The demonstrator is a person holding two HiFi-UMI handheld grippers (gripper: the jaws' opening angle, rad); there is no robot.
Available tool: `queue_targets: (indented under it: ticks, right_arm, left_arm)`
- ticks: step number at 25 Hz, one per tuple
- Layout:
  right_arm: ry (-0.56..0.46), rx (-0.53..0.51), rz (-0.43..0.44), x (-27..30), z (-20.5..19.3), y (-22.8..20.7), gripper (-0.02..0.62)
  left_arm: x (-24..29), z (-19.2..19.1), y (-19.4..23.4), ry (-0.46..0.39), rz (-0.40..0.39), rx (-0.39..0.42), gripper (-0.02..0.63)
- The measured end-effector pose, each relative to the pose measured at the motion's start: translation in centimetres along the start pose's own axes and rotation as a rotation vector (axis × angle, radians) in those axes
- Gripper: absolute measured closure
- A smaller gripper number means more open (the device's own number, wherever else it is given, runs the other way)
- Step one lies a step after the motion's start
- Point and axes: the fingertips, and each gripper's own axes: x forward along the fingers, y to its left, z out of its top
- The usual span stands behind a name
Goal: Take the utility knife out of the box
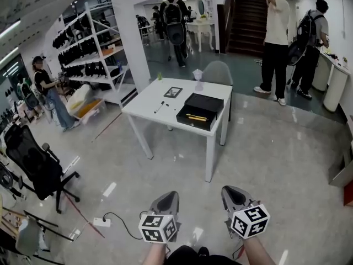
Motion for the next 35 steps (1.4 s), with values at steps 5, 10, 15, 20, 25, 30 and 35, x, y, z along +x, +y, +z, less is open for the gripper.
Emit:
queue_targets:
  ticks: [5,10,15,20,25,30,35]
  right_arm:
    - [0.004,0.001,0.011,0.3,0.2,-0.4,0.552]
    - [0.003,0.01,0.017,1.4,0.7,-1.0,0.522]
    - [0.017,0.006,0.028,3.8,0.9,-1.9,0.486]
    - [0.033,0.014,0.015,7.0,1.3,-3.7,0.463]
    - [0.04,0.01,0.0,11.6,2.3,-5.4,0.454]
    - [0.043,0.008,-0.015,17.6,4.4,-6.7,0.451]
    - [0.041,-0.004,-0.026,23.7,6.6,-7.7,0.452]
  left_arm:
    - [0.2,0.1,-0.1,-0.003,0.009,0.005,0.586]
    - [0.9,0.6,0.6,-0.001,0.021,0.006,0.586]
    - [3.2,1.2,2.3,0.004,0.033,0.001,0.586]
    - [6.7,2.1,4.2,0.012,0.029,0.017,0.586]
    - [10.9,3.3,7.2,0.019,0.016,0.014,0.586]
    - [15.4,5.5,11.1,0.031,0.002,0.006,0.586]
    - [20.0,8.1,15.1,0.031,-0.015,0.003,0.586]
